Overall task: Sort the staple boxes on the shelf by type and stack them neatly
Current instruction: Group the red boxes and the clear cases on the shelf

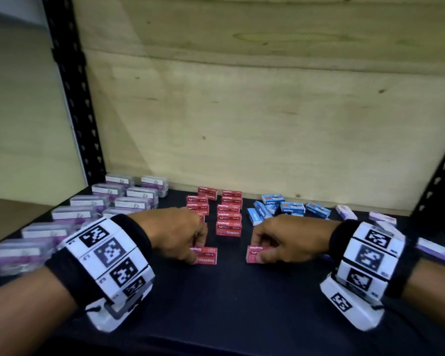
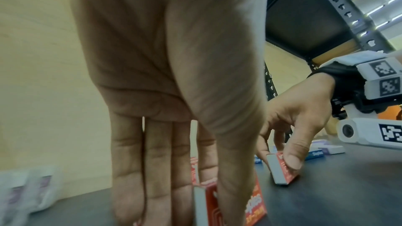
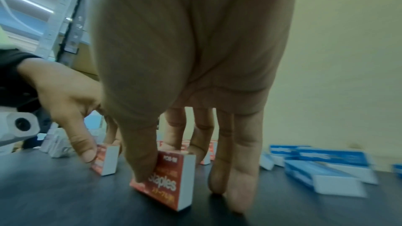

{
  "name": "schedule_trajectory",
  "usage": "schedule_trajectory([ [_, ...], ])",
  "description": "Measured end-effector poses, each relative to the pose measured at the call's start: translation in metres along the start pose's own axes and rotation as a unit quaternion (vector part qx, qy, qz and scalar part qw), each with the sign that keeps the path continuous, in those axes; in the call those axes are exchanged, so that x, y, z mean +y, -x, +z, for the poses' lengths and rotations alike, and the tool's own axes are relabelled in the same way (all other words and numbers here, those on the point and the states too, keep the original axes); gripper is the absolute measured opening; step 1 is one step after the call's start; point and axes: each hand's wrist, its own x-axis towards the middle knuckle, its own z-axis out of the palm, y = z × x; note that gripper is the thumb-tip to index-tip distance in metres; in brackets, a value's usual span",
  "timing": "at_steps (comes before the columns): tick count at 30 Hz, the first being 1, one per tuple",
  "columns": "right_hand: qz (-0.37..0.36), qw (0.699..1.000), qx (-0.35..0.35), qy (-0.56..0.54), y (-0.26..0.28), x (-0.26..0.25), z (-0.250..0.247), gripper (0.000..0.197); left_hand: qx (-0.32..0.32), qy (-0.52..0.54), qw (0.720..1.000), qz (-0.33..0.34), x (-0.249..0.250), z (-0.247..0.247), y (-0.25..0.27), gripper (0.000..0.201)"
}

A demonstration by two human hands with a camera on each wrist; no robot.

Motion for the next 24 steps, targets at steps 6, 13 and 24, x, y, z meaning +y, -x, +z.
schedule_trajectory([
  [6, -0.021, 0.999, 0.021, 0.035, -0.024, -0.029, -0.001, 0.022, 0.021, -0.05, 0.998, -0.038, -0.02, 0.002, 0.007, 0.017],
  [13, 0.007, 1.0, 0.009, 0.026, -0.026, -0.032, -0.007, 0.034, 0.021, -0.031, 0.998, -0.046, -0.031, 0.004, 0.009, 0.019],
  [24, 0.006, 0.998, -0.004, 0.059, -0.035, -0.032, -0.012, 0.023, 0.02, -0.036, 0.998, -0.039, -0.028, 0.001, 0.0, 0.018],
])
